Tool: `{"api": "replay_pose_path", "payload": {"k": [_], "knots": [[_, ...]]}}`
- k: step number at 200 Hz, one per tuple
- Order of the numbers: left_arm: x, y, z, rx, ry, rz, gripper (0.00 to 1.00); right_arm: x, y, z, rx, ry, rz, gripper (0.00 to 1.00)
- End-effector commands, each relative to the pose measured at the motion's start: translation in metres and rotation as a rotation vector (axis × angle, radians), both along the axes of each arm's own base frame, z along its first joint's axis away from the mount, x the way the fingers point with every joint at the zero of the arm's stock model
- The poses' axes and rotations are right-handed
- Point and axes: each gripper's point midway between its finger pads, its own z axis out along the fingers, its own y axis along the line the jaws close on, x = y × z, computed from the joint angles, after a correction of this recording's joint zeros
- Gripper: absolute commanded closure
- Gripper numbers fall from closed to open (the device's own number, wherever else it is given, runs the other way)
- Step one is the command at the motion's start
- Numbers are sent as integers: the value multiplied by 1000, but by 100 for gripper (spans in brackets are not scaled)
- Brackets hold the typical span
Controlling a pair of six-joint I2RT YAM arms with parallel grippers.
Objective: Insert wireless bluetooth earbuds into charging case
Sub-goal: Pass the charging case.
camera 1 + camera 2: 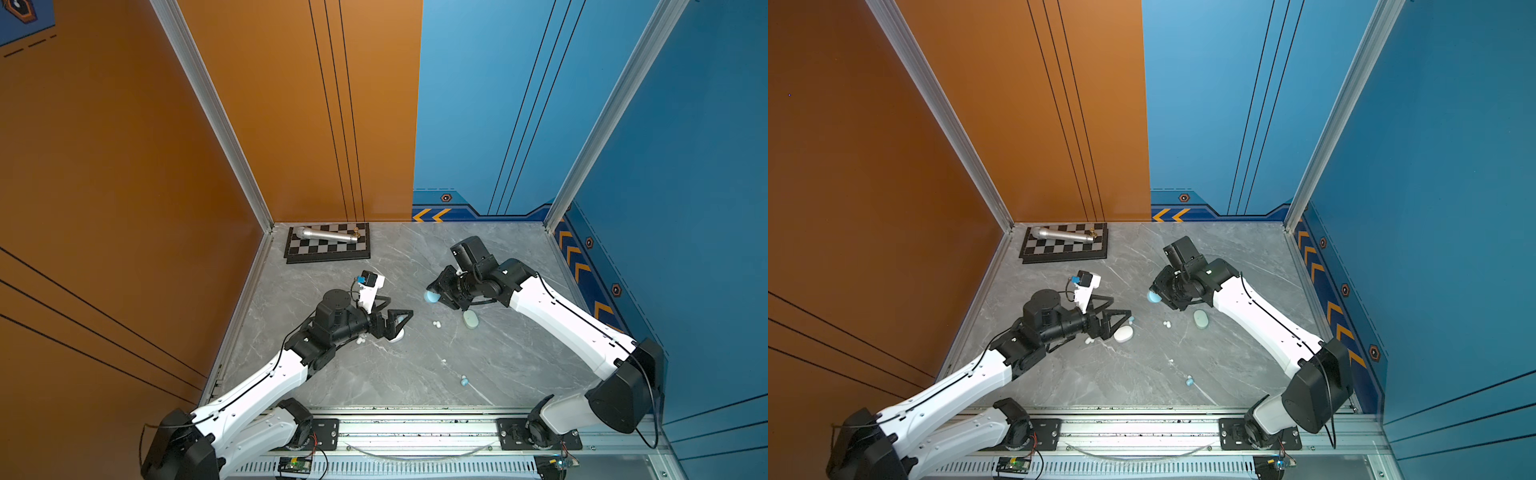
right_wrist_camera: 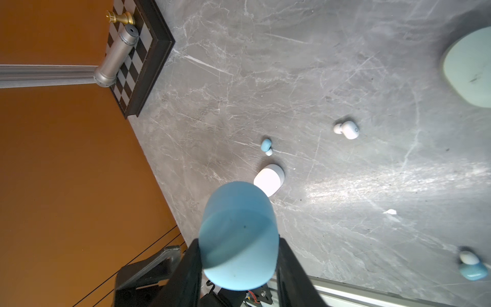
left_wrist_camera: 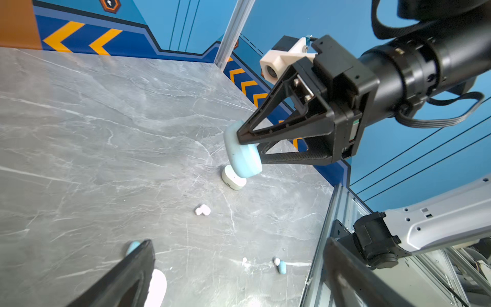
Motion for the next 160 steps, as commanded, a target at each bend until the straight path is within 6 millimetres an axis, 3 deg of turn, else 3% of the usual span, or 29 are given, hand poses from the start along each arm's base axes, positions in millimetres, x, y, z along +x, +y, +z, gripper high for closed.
{"api": "replay_pose_path", "payload": {"k": [1, 52, 137, 140, 160], "knots": [[-1, -22, 25, -61, -52, -56, 2, -4, 3, 11, 60, -9, -18, 68], [4, -54, 28, -63, -68, -74, 4, -8, 3, 22, 98, -33, -20, 68], [32, -65, 23, -76, -44, 33, 13, -16, 5, 39, 171, -63, -22, 69], [32, -66, 24, -79, -43, 32, 17, -16, 5, 40, 171, -63, -23, 69], [34, -73, 23, -83, -34, 24, 22, -17, 5, 42, 180, -66, -23, 69]]}}
